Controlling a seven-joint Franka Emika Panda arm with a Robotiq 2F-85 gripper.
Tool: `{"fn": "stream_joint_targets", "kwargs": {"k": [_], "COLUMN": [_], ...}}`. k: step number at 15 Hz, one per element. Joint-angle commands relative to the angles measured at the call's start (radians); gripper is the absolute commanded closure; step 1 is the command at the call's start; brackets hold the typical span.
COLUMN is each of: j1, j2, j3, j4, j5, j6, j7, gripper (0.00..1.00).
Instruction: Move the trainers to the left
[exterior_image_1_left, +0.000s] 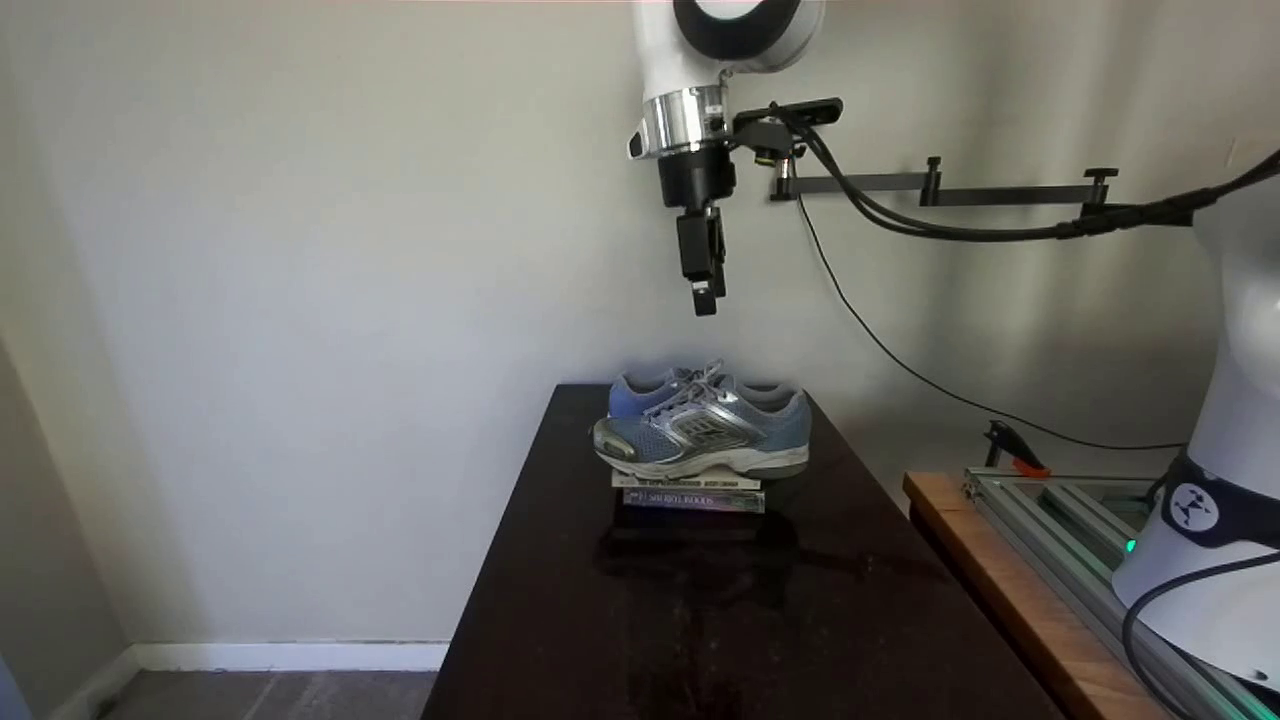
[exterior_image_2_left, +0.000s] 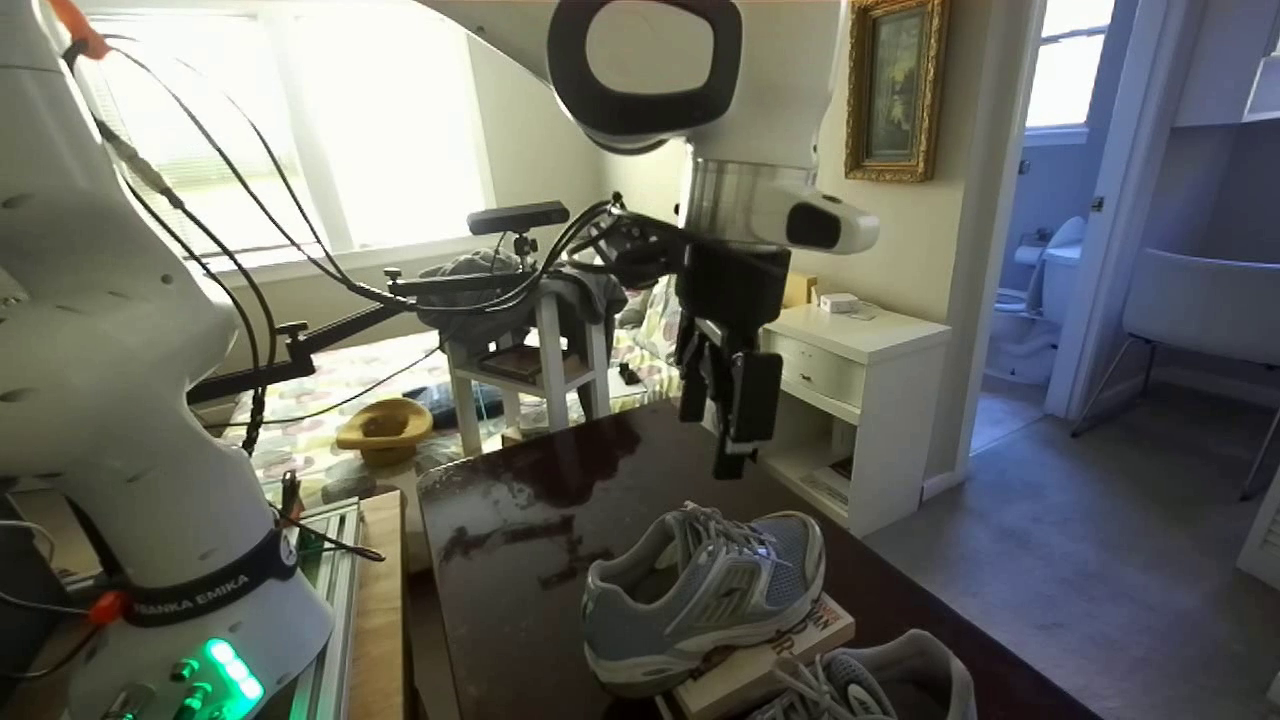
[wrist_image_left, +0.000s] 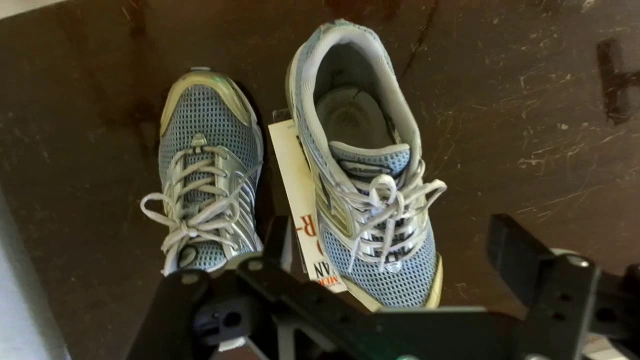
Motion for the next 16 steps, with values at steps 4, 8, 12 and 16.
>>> {"fn": "stream_joint_targets", "kwargs": {"k": [4,8,12,16], "j1": [-0.039,-0.042,-0.044,-0.056], "j2": [0.039,0.046,0.046,0.039], "j3": [0.013,0.013,0.014,0.005], "j4": [-0.014,-0.044,-0.049,-0.079], "j5": [-0.064,-0.045,-0.042,-0.052], "j6": [-0.009,0.074,0.002,0.025], "j7": [0.028,-0.033,-0.019,-0.039], "gripper": [0.00,0.00,0.00,0.00]}}
